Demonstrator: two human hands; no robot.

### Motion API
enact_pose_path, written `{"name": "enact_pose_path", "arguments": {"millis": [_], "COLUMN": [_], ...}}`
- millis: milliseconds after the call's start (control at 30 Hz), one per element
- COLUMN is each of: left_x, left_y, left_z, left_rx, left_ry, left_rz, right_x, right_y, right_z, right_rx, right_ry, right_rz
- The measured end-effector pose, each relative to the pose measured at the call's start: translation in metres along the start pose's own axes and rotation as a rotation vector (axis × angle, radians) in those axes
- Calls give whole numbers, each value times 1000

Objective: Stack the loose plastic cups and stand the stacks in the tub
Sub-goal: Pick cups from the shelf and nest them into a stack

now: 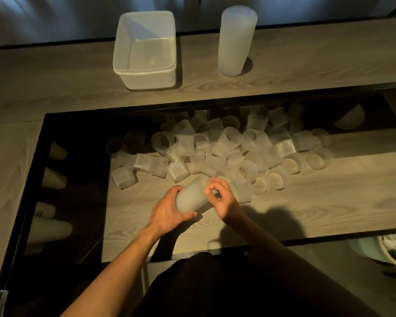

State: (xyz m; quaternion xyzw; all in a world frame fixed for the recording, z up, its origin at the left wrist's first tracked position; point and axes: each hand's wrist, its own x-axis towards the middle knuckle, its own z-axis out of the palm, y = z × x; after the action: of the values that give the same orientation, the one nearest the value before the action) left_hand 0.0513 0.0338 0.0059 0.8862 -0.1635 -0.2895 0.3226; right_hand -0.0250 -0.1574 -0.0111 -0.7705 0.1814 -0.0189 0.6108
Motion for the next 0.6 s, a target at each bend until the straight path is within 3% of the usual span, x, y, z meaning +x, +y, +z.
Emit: {"name": "enact_pose_path", "arguments": {"millis": [67, 167, 233, 267, 333, 433, 500, 600], "left_x": [0, 1, 4, 5, 8, 11, 13, 17], "left_y": [1, 3, 5, 5, 10, 22, 29, 39], "left_z": [-1, 0, 1, 1, 2, 9, 14, 23], "left_rx": [-10, -11, -8, -10, -4, -6, -13, -10], "left_ry": [-11, -26, -36, -43, -58, -53, -55, -70], "left_rz": [9, 29, 32, 31, 36, 37, 29, 33], "right_x": [1, 0, 2, 4, 10, 21, 28, 32], "right_y": [-5, -14, -17, -23, -29, -18, -5, 4], "right_z": [0, 2, -6, -14, -36, -75, -93, -104], "right_rx": [43, -2, -34, 38, 62, -189, -341, -591], "right_ry": [2, -227, -268, -215, 74, 534, 544, 302], "right_rz": [65, 140, 139, 154, 141, 190, 267, 310]}}
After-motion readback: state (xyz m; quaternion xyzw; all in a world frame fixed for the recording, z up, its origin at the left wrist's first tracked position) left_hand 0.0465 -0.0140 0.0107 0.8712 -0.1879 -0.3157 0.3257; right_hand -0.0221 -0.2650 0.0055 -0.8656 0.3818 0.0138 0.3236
